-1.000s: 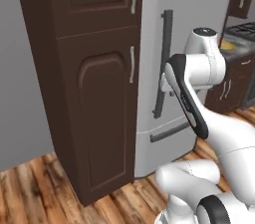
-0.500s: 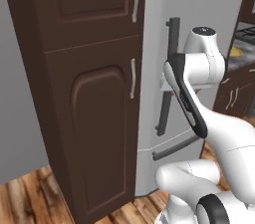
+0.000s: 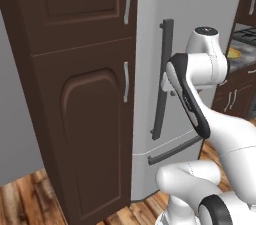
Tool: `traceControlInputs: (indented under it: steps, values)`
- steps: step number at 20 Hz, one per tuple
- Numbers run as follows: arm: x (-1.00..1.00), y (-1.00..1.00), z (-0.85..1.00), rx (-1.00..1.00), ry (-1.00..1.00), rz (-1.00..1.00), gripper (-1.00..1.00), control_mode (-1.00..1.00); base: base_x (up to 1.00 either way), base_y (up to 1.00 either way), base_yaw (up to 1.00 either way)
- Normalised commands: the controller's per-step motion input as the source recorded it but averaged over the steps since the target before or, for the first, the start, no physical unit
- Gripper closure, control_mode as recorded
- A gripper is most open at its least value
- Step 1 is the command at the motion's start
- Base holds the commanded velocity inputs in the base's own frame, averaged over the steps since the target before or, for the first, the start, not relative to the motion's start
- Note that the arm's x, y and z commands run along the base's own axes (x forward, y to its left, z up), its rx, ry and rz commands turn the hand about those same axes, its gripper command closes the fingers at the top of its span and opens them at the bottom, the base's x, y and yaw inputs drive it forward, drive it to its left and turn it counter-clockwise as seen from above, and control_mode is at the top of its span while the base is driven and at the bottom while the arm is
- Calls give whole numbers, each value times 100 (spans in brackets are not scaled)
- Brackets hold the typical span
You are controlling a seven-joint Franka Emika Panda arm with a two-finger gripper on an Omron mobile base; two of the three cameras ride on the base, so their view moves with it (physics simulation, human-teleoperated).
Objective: Move the hot dog bun to the plate on the dining table and place the condiment next to that plate. Then navigate to the fridge and take the sausage and place it on the plate as well.
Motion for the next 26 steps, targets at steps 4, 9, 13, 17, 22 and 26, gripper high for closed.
traceControlInputs:
  steps: [4,9,13,17,22,26]
  values:
    - [24,-22,2,8,-12,3,-100,-100,0,0,0]
    - [68,-36,5,21,-27,13,-100,-100,0,0,0]
    - [59,-4,2,18,-29,15,-100,-100,0,0,0]
    - [57,-6,0,15,-22,13,-100,-100,0,0,0]
    - [65,-18,0,4,-4,5,-100,-100,0,0,0]
    - [49,-6,0,0,0,4,-100,-100,0,0,0]
